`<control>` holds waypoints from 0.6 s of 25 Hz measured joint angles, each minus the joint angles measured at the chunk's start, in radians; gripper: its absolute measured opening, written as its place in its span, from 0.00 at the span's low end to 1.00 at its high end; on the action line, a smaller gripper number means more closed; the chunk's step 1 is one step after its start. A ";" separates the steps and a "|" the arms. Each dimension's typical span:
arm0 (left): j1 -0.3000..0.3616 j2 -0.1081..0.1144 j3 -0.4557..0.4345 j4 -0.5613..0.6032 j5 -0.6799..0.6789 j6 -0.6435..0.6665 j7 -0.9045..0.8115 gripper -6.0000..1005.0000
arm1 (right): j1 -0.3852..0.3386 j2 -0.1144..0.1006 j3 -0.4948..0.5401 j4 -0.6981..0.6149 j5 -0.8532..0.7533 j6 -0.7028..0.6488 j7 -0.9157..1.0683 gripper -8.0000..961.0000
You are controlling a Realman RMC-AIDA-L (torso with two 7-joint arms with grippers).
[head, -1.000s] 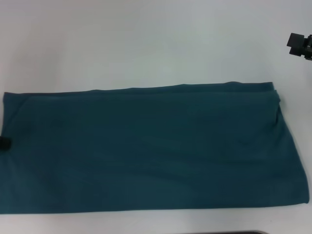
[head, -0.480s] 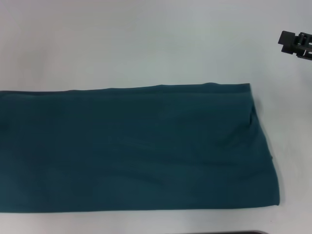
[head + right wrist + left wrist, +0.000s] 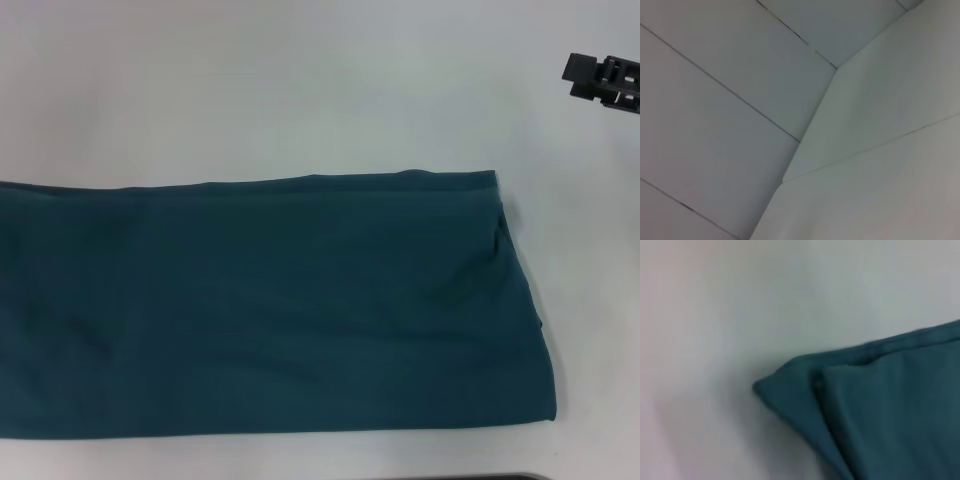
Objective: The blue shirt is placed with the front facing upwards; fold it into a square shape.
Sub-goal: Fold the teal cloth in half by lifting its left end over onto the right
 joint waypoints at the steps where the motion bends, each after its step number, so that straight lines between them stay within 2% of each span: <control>1: -0.004 -0.005 -0.012 -0.011 -0.002 0.022 0.002 0.06 | 0.001 -0.001 0.000 0.000 0.000 0.000 0.000 0.80; 5: -0.015 -0.031 -0.032 -0.056 -0.006 0.083 0.003 0.06 | 0.003 -0.006 0.000 0.000 -0.002 0.000 -0.002 0.79; 6: -0.020 -0.049 -0.032 -0.082 -0.012 0.112 0.003 0.06 | 0.003 -0.007 0.000 0.000 -0.002 0.000 -0.002 0.79; 7: -0.020 -0.049 -0.032 -0.082 -0.012 0.112 0.003 0.06 | 0.003 -0.009 0.000 -0.001 -0.002 -0.001 -0.002 0.79; 12: -0.029 -0.078 -0.031 -0.125 -0.080 0.183 0.001 0.06 | 0.003 -0.011 -0.001 -0.003 -0.004 -0.006 -0.002 0.78; 15: -0.028 -0.084 -0.031 -0.134 -0.142 0.213 -0.003 0.06 | 0.003 -0.011 -0.002 -0.003 -0.005 -0.007 -0.002 0.78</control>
